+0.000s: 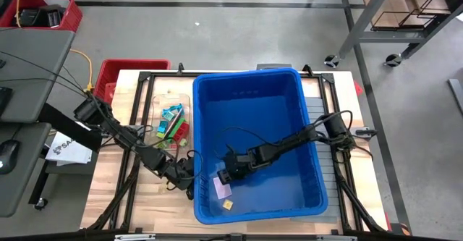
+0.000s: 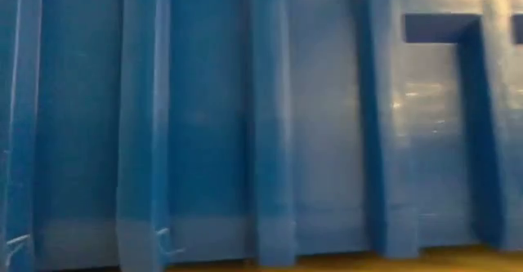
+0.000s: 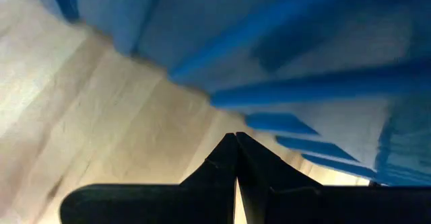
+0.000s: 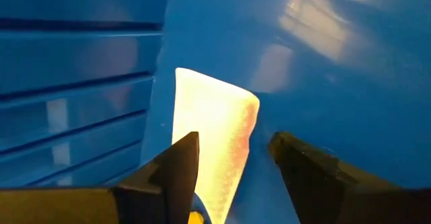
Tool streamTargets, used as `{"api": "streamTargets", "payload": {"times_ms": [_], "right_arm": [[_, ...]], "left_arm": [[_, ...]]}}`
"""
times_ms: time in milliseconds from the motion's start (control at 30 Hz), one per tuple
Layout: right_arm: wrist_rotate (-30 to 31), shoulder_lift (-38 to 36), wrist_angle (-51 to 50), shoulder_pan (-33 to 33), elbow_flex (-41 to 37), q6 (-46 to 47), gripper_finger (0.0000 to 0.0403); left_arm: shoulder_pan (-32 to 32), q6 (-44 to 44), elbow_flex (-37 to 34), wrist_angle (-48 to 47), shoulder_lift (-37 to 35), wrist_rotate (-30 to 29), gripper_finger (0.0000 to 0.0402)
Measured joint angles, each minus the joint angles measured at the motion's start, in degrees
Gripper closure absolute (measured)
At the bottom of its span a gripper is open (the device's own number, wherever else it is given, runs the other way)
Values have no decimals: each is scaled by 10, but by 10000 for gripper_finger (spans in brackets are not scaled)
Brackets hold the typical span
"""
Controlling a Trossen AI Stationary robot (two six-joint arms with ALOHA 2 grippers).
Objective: Sort blocks
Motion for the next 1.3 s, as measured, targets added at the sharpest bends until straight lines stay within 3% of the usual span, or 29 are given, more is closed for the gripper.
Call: {"api": "streamTargets", "payload": {"times_ms": [233, 433, 567, 700, 800, 933, 1067, 1200, 1300], "right_arm": [[-28, 26, 93, 9, 1, 2, 210], [-39, 38, 109, 10, 1, 34, 217], [-51, 42, 163, 11, 0, 10, 270], [-49, 46, 167, 12, 0, 7, 372], [-74, 43, 164, 10, 0, 2, 393], [-93, 2, 71, 1, -1, -42, 401], [-71, -81, -70, -19, 0, -133, 402], [2, -167, -204, -51, 0, -201, 403], [63, -231, -239, -82, 0, -222, 403]], "left_arm": [[23, 21, 0, 7, 2, -9, 401], [35, 22, 0, 2, 3, -12, 401], [37, 29, 0, 6, 2, -24, 401], [40, 32, 1, 6, 4, -26, 401], [46, 31, 1, 3, 4, -21, 401], [63, 64, 1, -6, -33, -15, 401], [90, 106, 0, -89, -99, -16, 401], [119, 113, 2, -172, -201, -75, 401], [135, 126, 3, -197, -294, -146, 401]]}}
